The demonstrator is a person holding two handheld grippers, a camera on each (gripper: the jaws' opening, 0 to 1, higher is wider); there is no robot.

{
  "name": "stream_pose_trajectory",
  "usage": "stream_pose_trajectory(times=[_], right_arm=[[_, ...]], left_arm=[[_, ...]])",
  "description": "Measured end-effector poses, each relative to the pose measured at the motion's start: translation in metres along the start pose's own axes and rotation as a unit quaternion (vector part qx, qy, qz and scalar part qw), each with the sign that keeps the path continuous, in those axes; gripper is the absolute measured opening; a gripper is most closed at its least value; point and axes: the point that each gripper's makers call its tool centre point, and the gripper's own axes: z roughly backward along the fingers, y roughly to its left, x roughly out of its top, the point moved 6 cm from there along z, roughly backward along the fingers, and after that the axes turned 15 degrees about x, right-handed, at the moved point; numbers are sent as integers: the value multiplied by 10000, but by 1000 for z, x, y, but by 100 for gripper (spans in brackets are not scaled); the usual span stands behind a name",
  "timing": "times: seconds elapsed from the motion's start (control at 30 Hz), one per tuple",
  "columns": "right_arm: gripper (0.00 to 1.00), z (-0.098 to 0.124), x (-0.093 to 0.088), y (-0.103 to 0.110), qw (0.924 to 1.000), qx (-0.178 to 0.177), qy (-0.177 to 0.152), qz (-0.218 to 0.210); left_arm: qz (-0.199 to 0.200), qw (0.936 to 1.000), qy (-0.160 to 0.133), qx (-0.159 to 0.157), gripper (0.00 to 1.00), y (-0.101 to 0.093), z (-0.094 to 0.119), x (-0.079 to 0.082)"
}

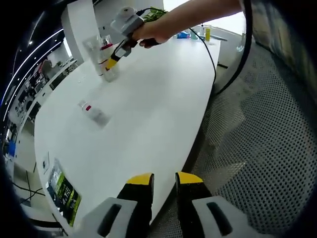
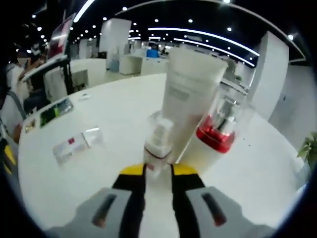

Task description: Arrange the skincare products in the storage area until every visible bottle or jar stands upright without overlapping.

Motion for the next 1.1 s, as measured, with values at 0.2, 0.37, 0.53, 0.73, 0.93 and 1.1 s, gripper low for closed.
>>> stream_pose_trajectory(times=[0.2,0.37,0.53,0.73,0.93,1.1], right_arm=[[19,5,-9,25,9985,143,-136,-510],[21,8,-17,57,9966,428,-58,-705],[26,4,-18,85,9913,858,60,-999],[33,-9,-9,114,9847,1267,226,-1175],[43,-31,7,133,9788,1536,393,-1296],[49,-49,8,141,9693,1494,578,-1863]], left_arm=[[-10,9999,20,130,18,3,0,-1],[-18,9996,28,294,18,6,1,-2],[36,9987,-24,517,18,12,2,-3],[85,9966,-166,806,18,18,6,-1],[148,9944,-237,1022,18,24,9,-2],[141,9932,-313,1109,18,26,10,-1]])
